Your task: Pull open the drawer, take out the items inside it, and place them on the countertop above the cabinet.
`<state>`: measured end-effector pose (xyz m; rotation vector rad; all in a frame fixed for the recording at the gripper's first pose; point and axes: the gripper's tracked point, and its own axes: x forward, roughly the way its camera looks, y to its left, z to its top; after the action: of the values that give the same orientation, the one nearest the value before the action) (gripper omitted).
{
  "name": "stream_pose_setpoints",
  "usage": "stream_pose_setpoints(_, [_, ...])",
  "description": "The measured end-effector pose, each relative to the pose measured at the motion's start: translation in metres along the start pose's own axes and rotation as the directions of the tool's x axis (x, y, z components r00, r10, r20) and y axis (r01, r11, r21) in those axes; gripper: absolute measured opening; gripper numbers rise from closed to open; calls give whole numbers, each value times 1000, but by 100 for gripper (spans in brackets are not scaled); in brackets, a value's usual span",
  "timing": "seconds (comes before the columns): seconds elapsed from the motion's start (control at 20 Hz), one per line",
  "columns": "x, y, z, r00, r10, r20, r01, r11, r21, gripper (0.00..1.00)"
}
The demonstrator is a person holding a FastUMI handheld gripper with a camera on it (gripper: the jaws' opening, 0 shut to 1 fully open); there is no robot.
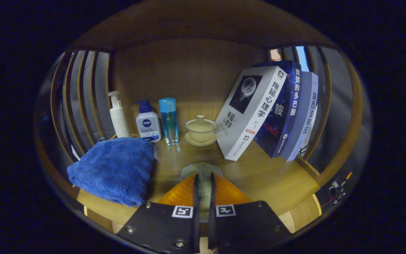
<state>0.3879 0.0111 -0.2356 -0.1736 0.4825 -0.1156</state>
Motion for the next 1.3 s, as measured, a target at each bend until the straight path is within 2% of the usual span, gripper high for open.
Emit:
stream_pose_setpoints(0.1, [-7,10,3,998,59,34,-60,998,12,14])
stream_pose_setpoints(0.3, [-33,-2,-1,996,28,80,-22,997,-77,57])
stream_pose_setpoints(0.5, [-76,3,-11,993,55,106,-44,994,-104,100])
stream_pose_setpoints(0.7, [-135,7,-11,983,85,162,-72,994,-86,99])
stream_pose_setpoints(0.95, [-232,-1,-21,965,104,243,-110,994,11,98])
stream_pose_setpoints(1.15, [-285,-14,-50,955,76,285,-86,996,22,98])
stream_pose_setpoints(1.3, [-307,-25,-84,956,45,290,-54,998,25,98])
